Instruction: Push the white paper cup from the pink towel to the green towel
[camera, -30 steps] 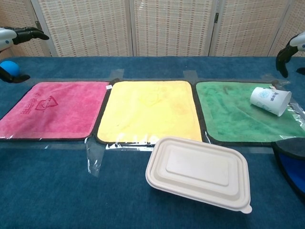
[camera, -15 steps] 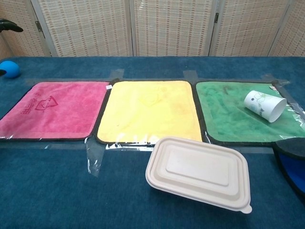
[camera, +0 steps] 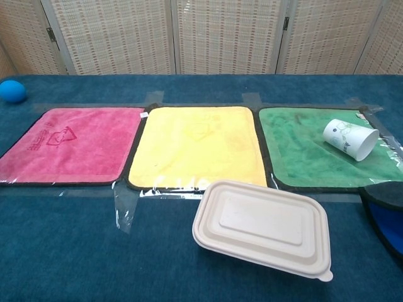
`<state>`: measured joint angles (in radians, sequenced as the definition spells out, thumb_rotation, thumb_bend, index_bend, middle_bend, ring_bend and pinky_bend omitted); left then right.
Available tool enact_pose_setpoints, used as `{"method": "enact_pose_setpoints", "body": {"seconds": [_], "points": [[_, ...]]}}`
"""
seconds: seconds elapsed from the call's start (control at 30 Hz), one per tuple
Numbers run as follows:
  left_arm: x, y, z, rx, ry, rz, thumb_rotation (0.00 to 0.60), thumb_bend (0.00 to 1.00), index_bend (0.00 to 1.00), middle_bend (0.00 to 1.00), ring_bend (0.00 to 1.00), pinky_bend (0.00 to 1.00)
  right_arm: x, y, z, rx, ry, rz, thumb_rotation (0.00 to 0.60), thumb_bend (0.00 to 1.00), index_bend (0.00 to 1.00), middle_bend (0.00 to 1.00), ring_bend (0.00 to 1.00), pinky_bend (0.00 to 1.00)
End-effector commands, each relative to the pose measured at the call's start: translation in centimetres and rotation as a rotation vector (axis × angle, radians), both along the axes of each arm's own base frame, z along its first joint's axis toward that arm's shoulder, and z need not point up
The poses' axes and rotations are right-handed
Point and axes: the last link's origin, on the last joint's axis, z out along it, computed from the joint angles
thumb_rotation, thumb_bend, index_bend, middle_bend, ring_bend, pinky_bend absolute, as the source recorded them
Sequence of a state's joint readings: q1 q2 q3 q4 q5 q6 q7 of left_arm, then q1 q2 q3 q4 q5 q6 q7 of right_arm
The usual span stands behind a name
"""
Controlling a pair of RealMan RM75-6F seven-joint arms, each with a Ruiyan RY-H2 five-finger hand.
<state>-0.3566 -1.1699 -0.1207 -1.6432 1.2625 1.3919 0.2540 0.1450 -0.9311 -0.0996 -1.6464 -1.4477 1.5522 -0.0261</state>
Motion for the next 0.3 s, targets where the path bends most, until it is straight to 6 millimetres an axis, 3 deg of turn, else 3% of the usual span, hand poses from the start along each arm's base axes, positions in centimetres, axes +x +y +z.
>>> {"method": "enact_pose_setpoints", "body": {"seconds": [0.03, 0.3], "points": [[-0.8, -2.0, 0.7, 0.027, 0.013, 0.013, 0.600, 0.39, 0.07, 0.02, 0.00, 0.00, -0.3, 1.2, -0.5, -0.031, -0.031, 0.027, 0.600, 0.35, 0.00, 0.00, 0.07, 0.09], [-1.9, -5.9, 0.3, 0.013, 0.024, 0.020, 0.600, 0.44, 0.08, 0.03, 0.01, 0.00, -1.0, 1.3, -1.8, -0.037, -0.030, 0.081, 0.600, 0.35, 0.00, 0.01, 0.09, 0.08]]}}
